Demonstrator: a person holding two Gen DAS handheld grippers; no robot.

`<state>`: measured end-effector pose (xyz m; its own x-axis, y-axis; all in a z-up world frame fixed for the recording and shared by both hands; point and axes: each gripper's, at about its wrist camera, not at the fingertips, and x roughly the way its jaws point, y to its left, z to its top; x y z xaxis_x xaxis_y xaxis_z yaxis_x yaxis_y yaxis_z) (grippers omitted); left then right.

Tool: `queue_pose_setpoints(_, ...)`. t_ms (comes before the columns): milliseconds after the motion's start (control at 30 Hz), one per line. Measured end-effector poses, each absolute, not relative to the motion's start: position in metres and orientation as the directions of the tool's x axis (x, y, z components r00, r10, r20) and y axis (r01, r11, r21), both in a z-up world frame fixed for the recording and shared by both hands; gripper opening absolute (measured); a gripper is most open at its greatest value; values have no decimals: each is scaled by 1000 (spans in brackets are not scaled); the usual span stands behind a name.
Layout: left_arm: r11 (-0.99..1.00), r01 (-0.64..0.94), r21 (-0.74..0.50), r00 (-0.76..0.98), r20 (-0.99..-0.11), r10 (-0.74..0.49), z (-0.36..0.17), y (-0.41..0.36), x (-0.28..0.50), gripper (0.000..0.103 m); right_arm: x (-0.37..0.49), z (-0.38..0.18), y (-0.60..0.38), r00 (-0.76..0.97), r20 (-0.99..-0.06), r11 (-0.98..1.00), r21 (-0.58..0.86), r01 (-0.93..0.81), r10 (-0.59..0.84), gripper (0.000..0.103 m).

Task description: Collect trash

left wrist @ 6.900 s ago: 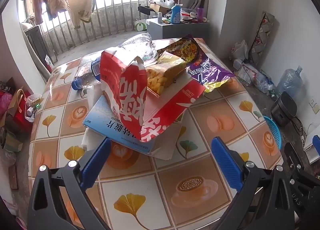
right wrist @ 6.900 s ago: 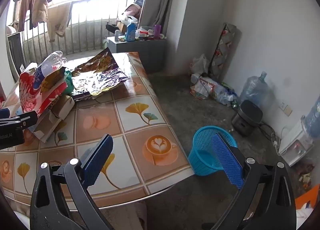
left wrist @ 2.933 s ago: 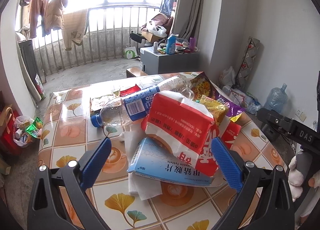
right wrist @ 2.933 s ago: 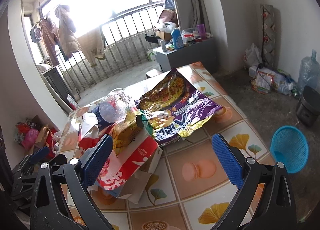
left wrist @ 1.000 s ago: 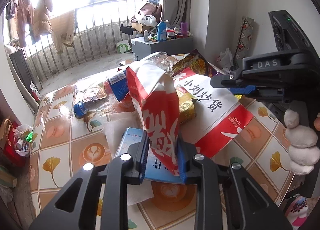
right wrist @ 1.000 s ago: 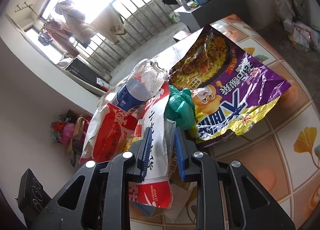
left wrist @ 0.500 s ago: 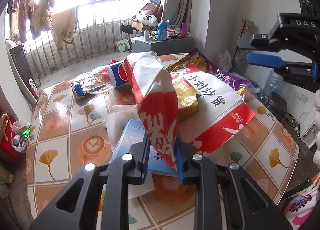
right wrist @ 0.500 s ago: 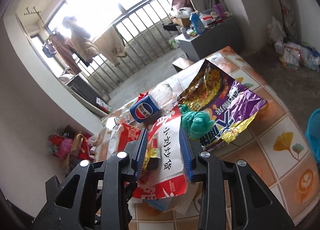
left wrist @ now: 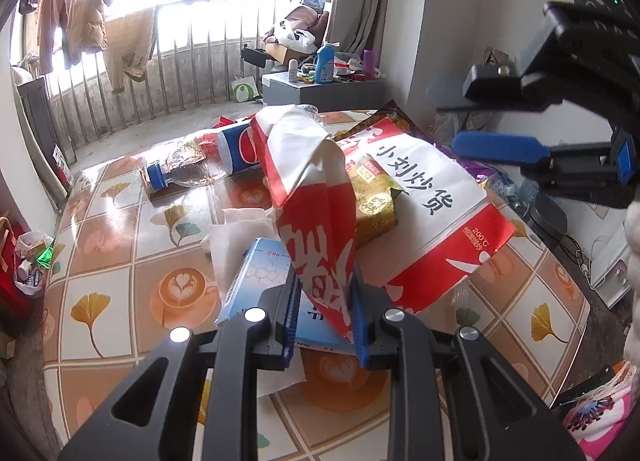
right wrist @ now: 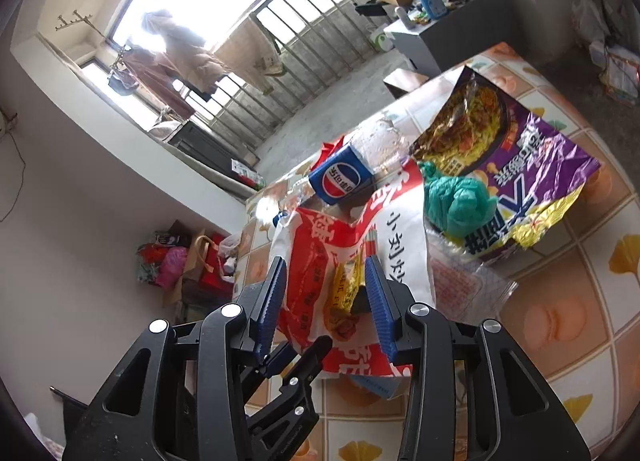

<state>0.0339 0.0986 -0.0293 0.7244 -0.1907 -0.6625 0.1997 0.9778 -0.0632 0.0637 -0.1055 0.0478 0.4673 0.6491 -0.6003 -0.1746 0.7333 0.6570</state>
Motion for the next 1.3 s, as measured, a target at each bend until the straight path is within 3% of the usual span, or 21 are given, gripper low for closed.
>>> queue_pose_setpoints(500, 972, 217, -93, 723, -653, -224, -32, 102, 34, 22, 82, 3, -95, 405, -696, 771, 636, -35, 593, 40)
queue_pose_setpoints(733, 973, 214, -88, 726, -652, -219, -31, 100, 32, 21, 83, -4, -95, 390, -674, 742, 670, -37, 628, 8)
queue_pose_setpoints(867, 977, 197, -85, 730, -652, -204, -28, 102, 30, 21, 77, 4, -102, 402, -624, 702, 708, -71, 670, 0)
queue_pose_setpoints(1300, 977, 205, -57, 796, -572, -200, 40, 93, 13, 21, 21, 94, -192, 602, -350, 605, 742, -288, 717, 0)
